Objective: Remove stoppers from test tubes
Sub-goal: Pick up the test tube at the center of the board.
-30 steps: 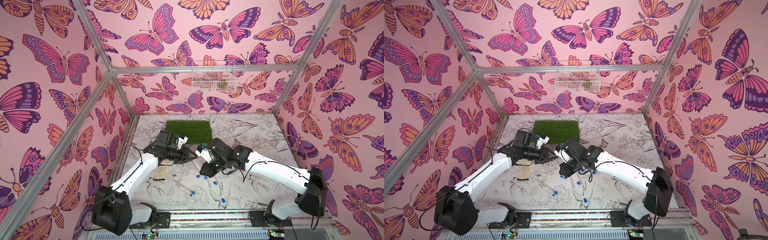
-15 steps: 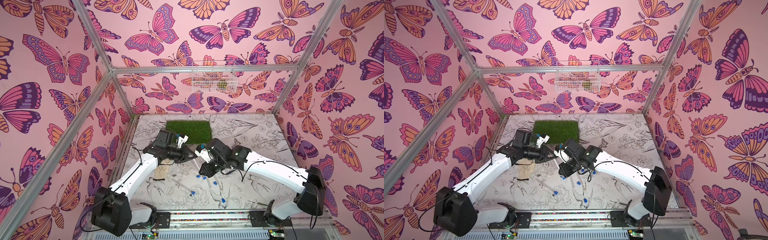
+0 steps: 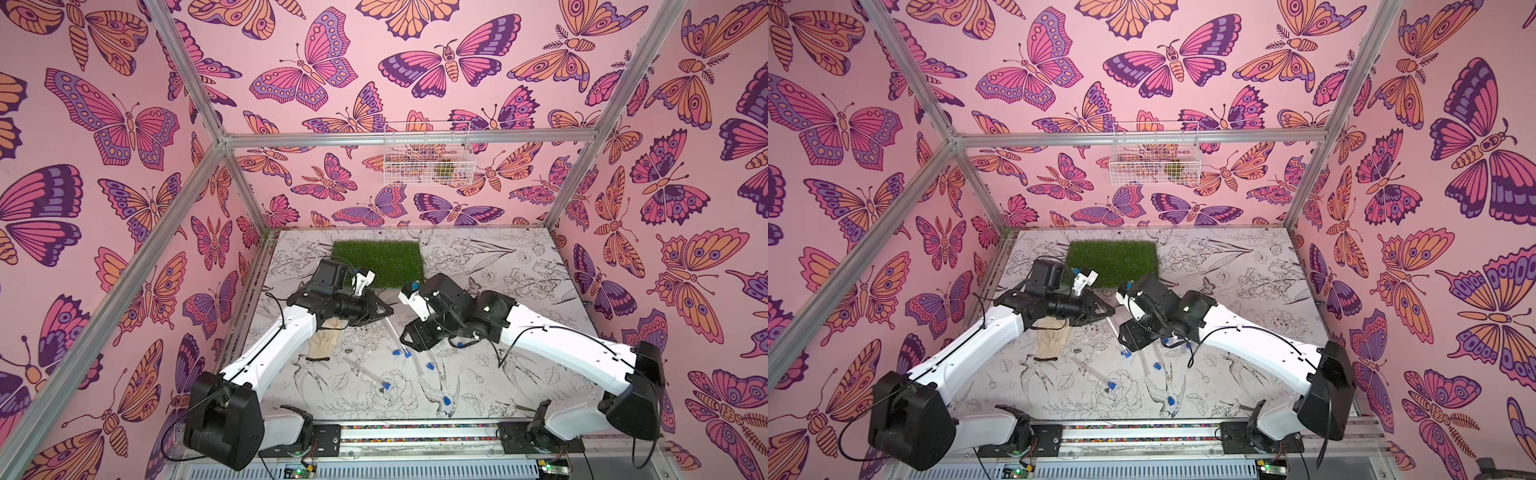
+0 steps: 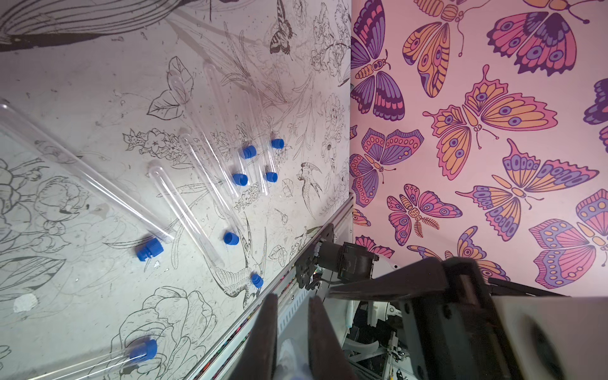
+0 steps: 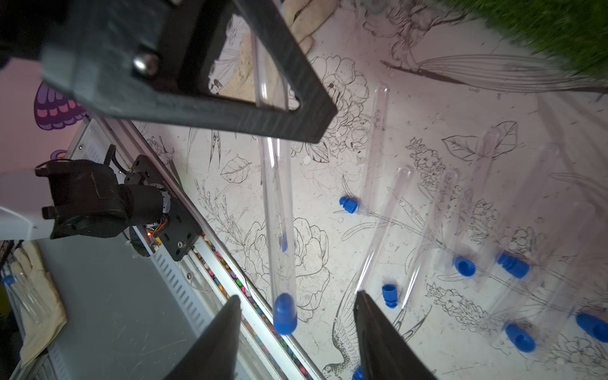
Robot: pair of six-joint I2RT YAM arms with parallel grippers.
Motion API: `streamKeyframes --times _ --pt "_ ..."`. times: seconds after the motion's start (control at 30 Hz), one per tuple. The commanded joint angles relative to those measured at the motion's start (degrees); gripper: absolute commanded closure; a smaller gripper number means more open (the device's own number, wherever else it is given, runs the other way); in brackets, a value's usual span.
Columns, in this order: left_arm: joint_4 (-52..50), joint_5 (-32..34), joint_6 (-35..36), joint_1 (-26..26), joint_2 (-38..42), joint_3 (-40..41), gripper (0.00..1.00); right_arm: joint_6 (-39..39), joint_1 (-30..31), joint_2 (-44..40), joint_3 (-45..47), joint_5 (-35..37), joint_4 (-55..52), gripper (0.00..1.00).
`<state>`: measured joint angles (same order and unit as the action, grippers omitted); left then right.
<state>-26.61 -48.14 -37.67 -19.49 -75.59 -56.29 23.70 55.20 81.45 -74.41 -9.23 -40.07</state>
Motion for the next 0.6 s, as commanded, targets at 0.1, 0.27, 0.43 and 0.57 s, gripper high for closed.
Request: streamKeyframes --times 0.1,0.27,0.43,0.57 --pt "0.13 4.39 -7.46 1.26 -1.20 -1.65 0.98 6.54 -2.96 -8.45 6.41 4.72 4.85 0.33" --pt "5.51 3.93 -17.53 3.00 -2.04 1.22 0.99 11.83 -6.82 -13.68 14.87 -1.66 13.31 0.28" --pt "13.31 2.61 -25.73 3.80 -1.41 4.62 0.99 19.85 -11.65 -16.65 21.13 -7.51 21.22 0.27" --pt "15.59 3.31 -28.94 4.10 0.14 5.99 0.98 24.76 -14.48 -17.15 24.23 -11.82 25.72 0.27"
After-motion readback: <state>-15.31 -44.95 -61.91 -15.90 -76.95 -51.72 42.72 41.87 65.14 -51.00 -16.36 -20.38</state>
